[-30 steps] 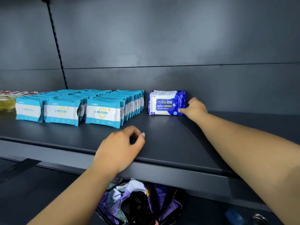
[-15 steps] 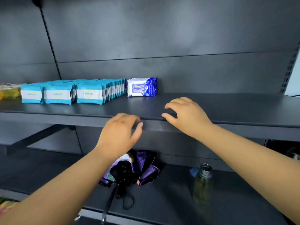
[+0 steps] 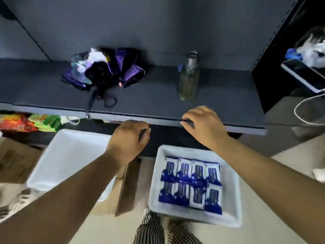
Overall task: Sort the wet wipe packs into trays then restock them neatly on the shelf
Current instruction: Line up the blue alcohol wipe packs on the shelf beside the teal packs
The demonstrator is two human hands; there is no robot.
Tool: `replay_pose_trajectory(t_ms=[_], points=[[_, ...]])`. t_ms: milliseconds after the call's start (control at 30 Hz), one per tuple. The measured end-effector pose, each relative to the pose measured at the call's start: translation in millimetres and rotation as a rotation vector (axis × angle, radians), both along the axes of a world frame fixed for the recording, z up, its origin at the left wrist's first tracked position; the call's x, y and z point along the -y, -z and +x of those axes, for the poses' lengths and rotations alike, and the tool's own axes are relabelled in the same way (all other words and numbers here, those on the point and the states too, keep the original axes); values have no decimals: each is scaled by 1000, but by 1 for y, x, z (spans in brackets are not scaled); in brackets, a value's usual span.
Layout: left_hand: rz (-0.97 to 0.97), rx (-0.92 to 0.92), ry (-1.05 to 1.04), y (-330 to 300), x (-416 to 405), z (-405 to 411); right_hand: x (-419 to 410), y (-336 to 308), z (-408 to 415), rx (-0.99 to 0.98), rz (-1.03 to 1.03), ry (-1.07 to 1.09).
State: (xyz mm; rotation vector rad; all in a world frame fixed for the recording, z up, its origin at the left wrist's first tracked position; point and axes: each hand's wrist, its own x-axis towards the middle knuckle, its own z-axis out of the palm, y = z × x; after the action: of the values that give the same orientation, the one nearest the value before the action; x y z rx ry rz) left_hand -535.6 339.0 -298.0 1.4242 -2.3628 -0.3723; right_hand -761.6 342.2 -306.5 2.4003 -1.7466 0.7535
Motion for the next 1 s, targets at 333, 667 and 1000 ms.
replay_pose_trajectory(t_ms=[333, 667, 1000], points=[[632, 221, -148, 240, -49, -3, -86, 249, -16, -24, 630, 208], [859, 55, -536, 374, -59, -36, -110, 392, -9, 205, 1173, 601], [812, 145, -572, 396, -58, -50, -45, 449, 12, 738, 1216, 1041]])
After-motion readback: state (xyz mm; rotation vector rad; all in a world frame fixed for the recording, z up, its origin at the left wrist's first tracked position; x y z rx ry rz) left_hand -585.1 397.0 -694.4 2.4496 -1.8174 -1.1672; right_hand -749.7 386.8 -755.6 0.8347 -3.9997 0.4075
